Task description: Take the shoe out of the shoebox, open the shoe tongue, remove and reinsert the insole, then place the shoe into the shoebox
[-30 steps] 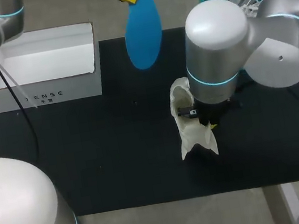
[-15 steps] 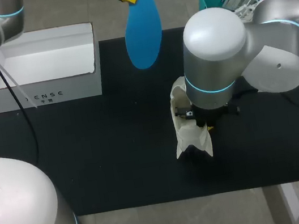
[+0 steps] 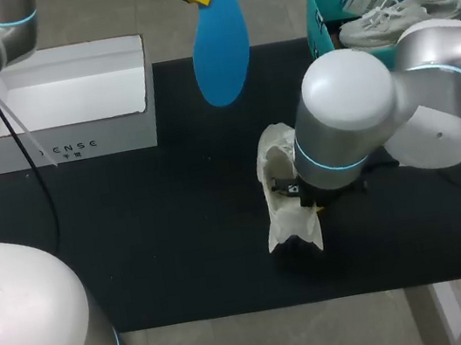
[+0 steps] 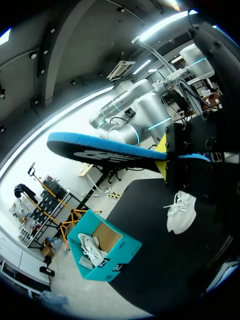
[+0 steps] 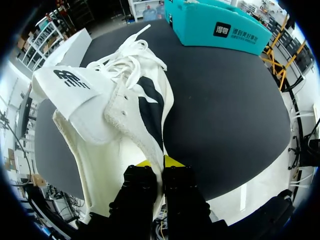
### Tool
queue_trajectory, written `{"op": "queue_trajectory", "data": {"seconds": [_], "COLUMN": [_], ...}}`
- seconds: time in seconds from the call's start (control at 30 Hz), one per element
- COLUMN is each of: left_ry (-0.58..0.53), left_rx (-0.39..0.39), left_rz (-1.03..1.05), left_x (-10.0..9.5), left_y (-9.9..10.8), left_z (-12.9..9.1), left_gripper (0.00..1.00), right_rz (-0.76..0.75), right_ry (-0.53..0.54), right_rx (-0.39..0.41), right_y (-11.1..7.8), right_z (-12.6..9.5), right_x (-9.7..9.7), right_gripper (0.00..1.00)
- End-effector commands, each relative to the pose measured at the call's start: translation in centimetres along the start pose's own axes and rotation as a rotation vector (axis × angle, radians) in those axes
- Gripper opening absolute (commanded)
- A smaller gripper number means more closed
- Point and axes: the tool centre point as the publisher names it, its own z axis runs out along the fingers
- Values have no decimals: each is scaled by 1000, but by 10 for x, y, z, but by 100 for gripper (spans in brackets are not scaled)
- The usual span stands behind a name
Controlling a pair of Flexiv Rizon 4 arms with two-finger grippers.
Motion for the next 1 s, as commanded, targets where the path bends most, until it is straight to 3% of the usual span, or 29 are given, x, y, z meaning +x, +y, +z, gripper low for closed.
{"op": "queue_trajectory", "data": {"seconds": [0.03,0.4,0.43,0.47,0.5,0.7,0.9,1.0], "left_ry": [-2,-2,-2,-2,-2,-2,-2,-2], "left_rx": [1,1,1,1,1,1,1,1], "left_rz": [0,0,0,0,0,0,0,0], "left_x": [1,1,1,1,1,1,1,1], "left_y": [1,1,1,1,1,1,1,1], "left_z": [0,0,0,0,0,0,0,0], "left_gripper": [0,0,0,0,0,0,0,0], "right_rz": [-1,3,12,25,31,44,22,-17], "right_ry": [20,47,43,38,42,59,173,190], "right_rx": [14,44,46,40,35,1,-18,17], "right_y": [-3,-12,-12,-13,-13,-11,5,15], "right_z": [15,29,29,28,27,4,-36,-51], "right_x": [2,1,1,1,-1,-2,-5,-10], "right_gripper": [0,0,4,40,100,100,100,100]}}
